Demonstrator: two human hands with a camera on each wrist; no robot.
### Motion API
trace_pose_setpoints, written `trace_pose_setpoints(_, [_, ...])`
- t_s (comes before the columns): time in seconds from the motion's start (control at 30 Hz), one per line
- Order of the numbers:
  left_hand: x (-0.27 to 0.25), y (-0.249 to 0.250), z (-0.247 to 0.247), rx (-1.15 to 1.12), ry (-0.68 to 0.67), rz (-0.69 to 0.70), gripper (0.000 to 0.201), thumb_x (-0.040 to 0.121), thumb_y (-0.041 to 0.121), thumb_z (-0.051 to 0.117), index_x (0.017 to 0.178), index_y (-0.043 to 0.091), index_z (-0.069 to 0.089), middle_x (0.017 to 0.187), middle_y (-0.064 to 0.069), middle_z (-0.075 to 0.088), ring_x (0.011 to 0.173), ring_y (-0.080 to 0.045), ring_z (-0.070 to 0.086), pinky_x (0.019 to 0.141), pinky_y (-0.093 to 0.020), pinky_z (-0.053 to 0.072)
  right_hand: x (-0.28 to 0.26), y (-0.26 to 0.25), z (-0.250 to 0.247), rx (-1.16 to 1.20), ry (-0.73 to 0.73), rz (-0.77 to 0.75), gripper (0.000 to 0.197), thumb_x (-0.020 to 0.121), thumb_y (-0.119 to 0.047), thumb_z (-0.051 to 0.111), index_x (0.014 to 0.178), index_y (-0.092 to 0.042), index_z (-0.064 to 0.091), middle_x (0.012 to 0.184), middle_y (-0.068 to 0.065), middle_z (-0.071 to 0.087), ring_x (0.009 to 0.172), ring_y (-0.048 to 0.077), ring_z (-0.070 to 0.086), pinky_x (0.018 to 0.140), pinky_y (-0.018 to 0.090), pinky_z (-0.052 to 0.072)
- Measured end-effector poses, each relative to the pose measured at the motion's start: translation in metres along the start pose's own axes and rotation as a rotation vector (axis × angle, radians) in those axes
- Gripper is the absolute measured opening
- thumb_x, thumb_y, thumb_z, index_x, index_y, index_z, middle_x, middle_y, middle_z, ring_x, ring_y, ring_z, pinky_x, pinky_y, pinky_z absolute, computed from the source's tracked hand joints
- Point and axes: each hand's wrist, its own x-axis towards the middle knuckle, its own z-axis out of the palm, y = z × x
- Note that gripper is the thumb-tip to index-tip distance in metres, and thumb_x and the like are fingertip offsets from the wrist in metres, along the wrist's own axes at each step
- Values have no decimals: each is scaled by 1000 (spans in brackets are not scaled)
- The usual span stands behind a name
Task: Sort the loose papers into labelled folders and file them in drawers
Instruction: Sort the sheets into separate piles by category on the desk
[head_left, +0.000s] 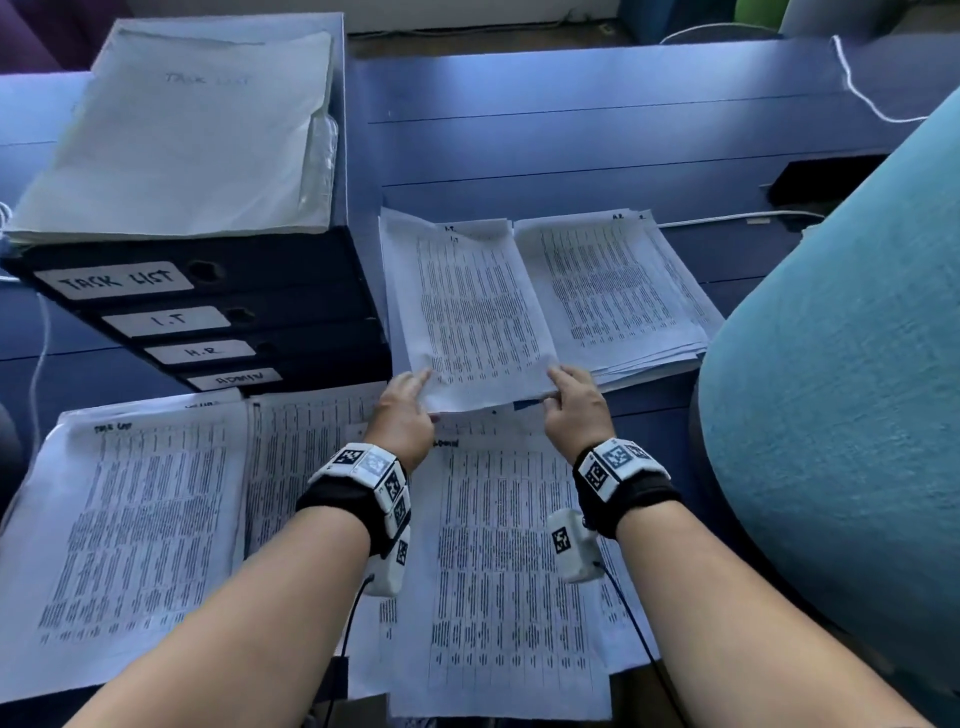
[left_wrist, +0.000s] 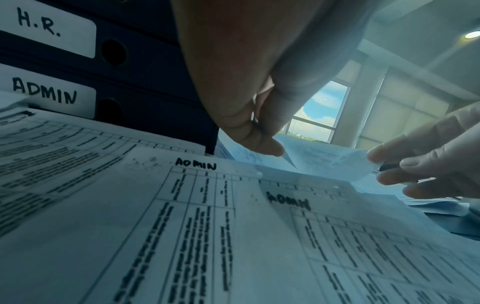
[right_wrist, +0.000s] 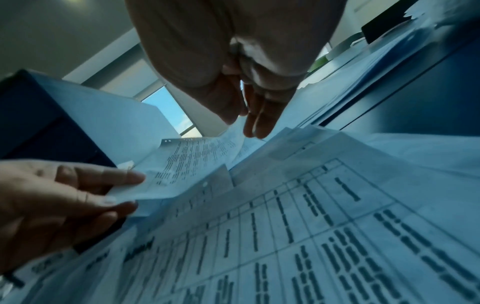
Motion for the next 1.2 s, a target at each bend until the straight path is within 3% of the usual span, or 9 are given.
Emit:
trace_pose_setpoints(0.1, [6,0,1,-49,8,-21,57,96,-7,43,148,16,38,157,0,24,112,-19,62,87,-27,53,5,-2,5,-129,-86,-32,58,93,-5,47,148,-6,30,156,8,23,142,21,24,117,25,17])
trace_pose_setpoints(0.2, [13,-4,1,-1,20,-24,59,94,-3,48,149,18,36,157,0,26,138,-21,40,114,-36,35,4,-4,10,-292,-158,-23,69,90,-9,50,152,-14,19,160,2,0,145,28,8,119,46,12])
trace_pose_setpoints(0.27, [15,-4,1,-34,5,-31,61,93,-1,49,149,20,36,158,0,24,139,-23,40,115,-39,35,2,-5,12,-332,-163,-52,69,88,-7,50,150,-19,22,158,-3,-3,144,28,6,117,51,11])
trace_pose_setpoints(0.4, [17,-5,2,99,5,-29,60,96,9,50,152,14,28,159,-2,23,143,-22,31,118,-35,26,4,-5,19,-406,-223,-109,58,93,-21,46,147,-24,27,156,-5,17,141,22,14,114,48,17])
trace_pose_setpoints(0.6, [15,-9,1,89,48,-46,59,96,10,48,152,10,28,161,-4,13,147,-19,19,114,-22,16,6,-2,31,-450,-371,-45,58,101,-44,29,153,-27,10,161,-9,6,148,18,0,119,49,3])
trace_pose_setpoints(0.73, [8,-14,-2,15,184,0,52,93,3,53,144,11,42,149,-7,32,134,-20,40,112,-24,29,4,-2,30,-406,-346,-52,58,101,-41,31,153,-26,12,161,-8,9,148,17,3,119,49,4])
trace_pose_setpoints(0.93, [-13,-25,-9,60,250,-71,41,92,5,54,131,18,53,120,-6,46,104,-22,56,97,-30,45,-11,-1,23,-257,-60,-131,44,93,-18,51,137,-17,47,134,4,49,126,25,38,105,41,33])
trace_pose_setpoints(1.1, [-31,-40,-10,116,188,-149,42,91,9,59,132,14,53,129,-14,47,109,-28,55,98,-33,44,-32,7,18,-223,-19,-85,26,92,-13,51,116,-13,63,119,6,55,114,27,47,96,40,43])
trace_pose_setpoints(1.2, [-44,-49,-14,239,145,-245,52,87,15,63,137,16,47,137,-16,41,117,-32,52,100,-37,44,-52,8,17,-323,-47,-4,25,94,-20,49,116,-17,60,118,4,52,113,25,46,92,37,43])
